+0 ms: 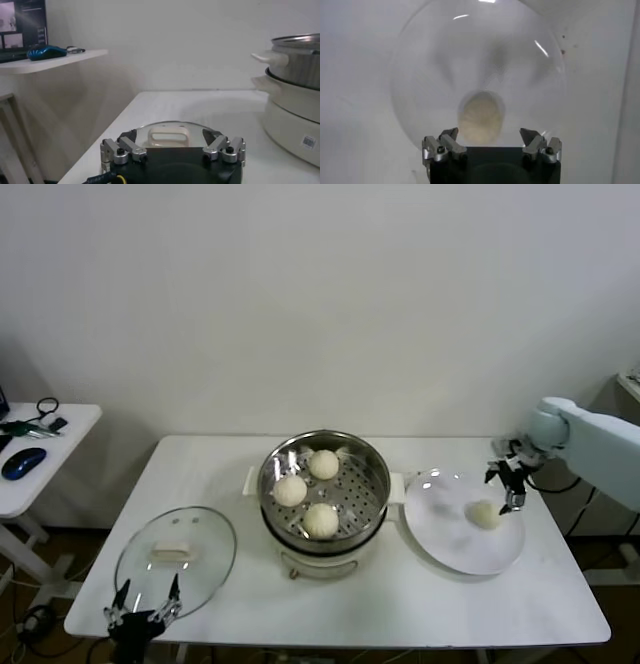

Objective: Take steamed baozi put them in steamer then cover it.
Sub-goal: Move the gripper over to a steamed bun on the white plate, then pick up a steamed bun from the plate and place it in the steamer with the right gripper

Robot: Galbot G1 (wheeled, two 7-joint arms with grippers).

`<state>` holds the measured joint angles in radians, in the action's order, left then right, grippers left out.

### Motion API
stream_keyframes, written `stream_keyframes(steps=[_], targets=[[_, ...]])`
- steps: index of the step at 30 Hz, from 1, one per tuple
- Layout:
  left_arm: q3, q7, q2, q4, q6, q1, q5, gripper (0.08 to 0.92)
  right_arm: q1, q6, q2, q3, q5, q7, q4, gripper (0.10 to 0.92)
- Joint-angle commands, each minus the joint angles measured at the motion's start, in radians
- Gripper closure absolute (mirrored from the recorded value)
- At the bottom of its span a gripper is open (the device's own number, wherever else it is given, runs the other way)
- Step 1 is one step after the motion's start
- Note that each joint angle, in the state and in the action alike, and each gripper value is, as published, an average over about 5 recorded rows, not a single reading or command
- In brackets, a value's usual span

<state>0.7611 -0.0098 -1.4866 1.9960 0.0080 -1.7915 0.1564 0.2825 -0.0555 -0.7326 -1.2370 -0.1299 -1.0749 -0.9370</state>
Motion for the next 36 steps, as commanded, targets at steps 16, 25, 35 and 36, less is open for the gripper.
stream_keyframes(steps=[16, 25, 35, 36], targets=[[-0.002, -0.003, -0.004, -0.002, -0.006, 0.001, 0.003, 0.177, -0.198, -0.02, -0.046, 0.206, 0.089, 0.023, 0.11, 0.208], [0.0, -0.004, -0.002, 0.001, -0.002, 0.004, 0.003, 0.177, -0.171, -0.018, -0.031, 0.2, 0.089, 0.018, 0.091, 0.309], [-0.006, -0.002, -0.002, 0.008, 0.009, 0.011, 0.001, 0.177, 0.226, -0.054, 0.032, -0.132, -0.138, 0.015, -0.151, 0.362], [-0.006, -0.002, -0.002, 0.009, 0.009, 0.012, 0.001, 0.177, 0.302, -0.064, 0.03, -0.191, -0.192, 0.016, -0.197, 0.366]])
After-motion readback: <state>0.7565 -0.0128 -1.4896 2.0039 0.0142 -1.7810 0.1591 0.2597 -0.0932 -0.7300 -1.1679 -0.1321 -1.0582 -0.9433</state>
